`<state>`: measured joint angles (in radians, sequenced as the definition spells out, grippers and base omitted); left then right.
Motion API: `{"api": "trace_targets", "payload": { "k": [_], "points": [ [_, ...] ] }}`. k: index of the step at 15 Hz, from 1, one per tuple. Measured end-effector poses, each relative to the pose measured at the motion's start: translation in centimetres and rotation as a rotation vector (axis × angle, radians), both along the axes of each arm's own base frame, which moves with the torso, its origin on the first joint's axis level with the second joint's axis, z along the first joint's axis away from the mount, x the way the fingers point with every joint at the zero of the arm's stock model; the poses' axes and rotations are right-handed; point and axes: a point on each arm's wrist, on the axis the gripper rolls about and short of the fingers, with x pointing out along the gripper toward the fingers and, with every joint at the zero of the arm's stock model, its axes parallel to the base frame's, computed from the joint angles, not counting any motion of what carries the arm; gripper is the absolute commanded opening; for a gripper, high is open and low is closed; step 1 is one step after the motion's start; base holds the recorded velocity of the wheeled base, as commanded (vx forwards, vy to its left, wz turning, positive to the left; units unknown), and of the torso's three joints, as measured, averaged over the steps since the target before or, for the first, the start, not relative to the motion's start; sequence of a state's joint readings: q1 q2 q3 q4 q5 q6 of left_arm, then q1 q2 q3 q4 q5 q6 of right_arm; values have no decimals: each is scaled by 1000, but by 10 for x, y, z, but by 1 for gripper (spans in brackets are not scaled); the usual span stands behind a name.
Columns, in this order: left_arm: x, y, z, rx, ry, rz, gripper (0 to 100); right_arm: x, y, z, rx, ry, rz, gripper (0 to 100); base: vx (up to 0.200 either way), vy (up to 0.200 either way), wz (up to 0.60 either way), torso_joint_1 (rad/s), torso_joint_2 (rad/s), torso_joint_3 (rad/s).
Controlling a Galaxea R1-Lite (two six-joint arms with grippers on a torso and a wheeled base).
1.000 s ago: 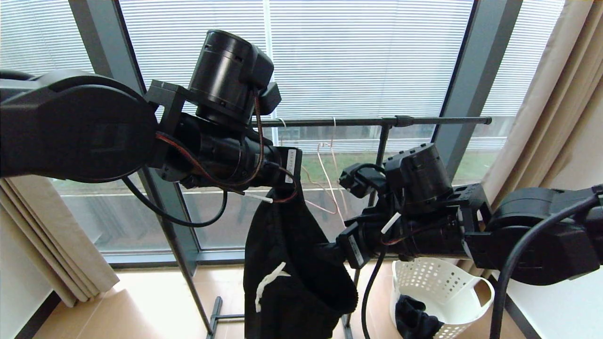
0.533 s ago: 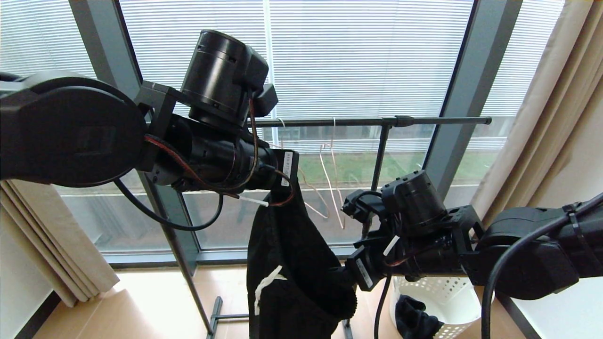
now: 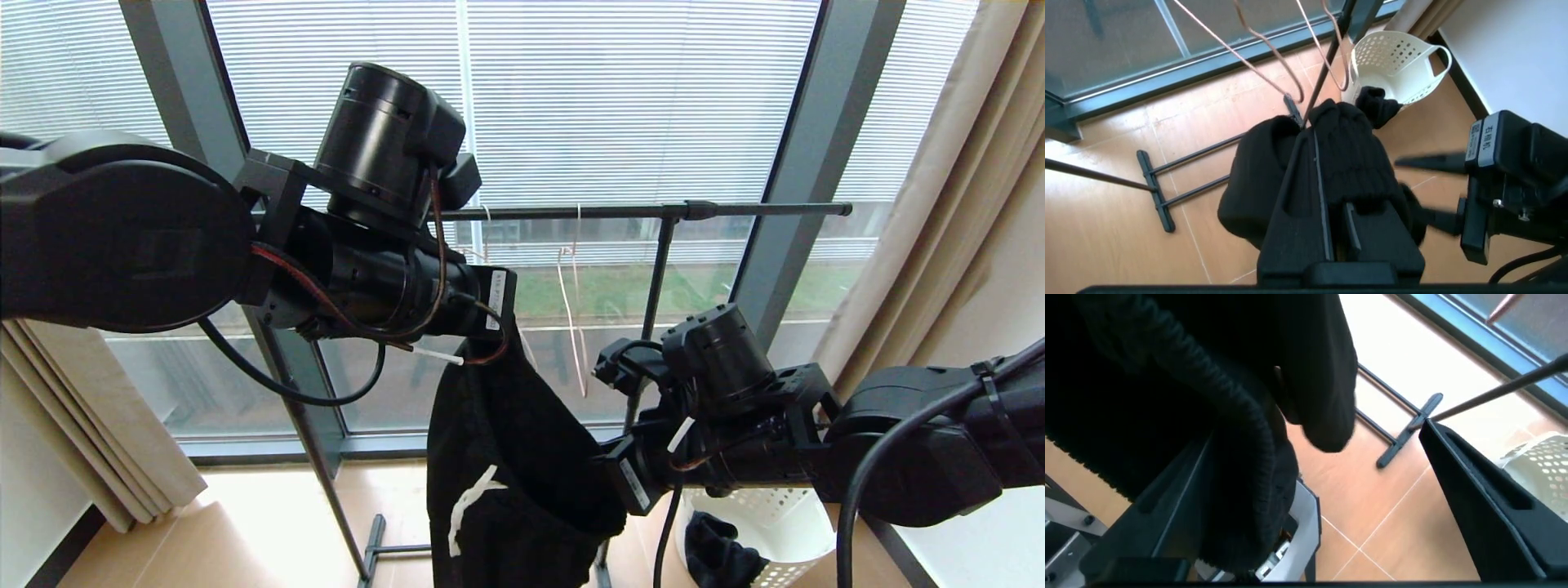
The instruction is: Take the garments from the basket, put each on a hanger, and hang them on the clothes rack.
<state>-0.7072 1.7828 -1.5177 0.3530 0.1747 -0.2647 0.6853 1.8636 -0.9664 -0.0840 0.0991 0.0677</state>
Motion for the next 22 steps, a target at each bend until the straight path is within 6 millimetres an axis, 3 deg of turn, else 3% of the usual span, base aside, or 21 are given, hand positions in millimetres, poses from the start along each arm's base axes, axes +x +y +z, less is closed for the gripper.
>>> {"api": "trace_targets", "payload": {
  "k": [5,11,12,20,22],
  "points": [
    [-4,3,-4,8,15,-4,0,4,-1,4,40,-30,-4,0,0,0,0,0,0,0],
    [-12,10,-26,68,78,-8,0,7,-34,13,62,-45,-154,0,0,0,0,0,0,0],
    [-14,12,-33,89,99,-11,100,6,-37,17,67,-55,-204,0,0,0,0,0,0,0],
    [-28,21,-50,63,193,-125,100,7,-42,41,105,-202,-302,0,0,0,0,0,0,0],
    [-20,33,-55,41,159,-139,100,0,-47,48,97,-227,-322,0,0,0,0,0,0,0]
  ]
}}
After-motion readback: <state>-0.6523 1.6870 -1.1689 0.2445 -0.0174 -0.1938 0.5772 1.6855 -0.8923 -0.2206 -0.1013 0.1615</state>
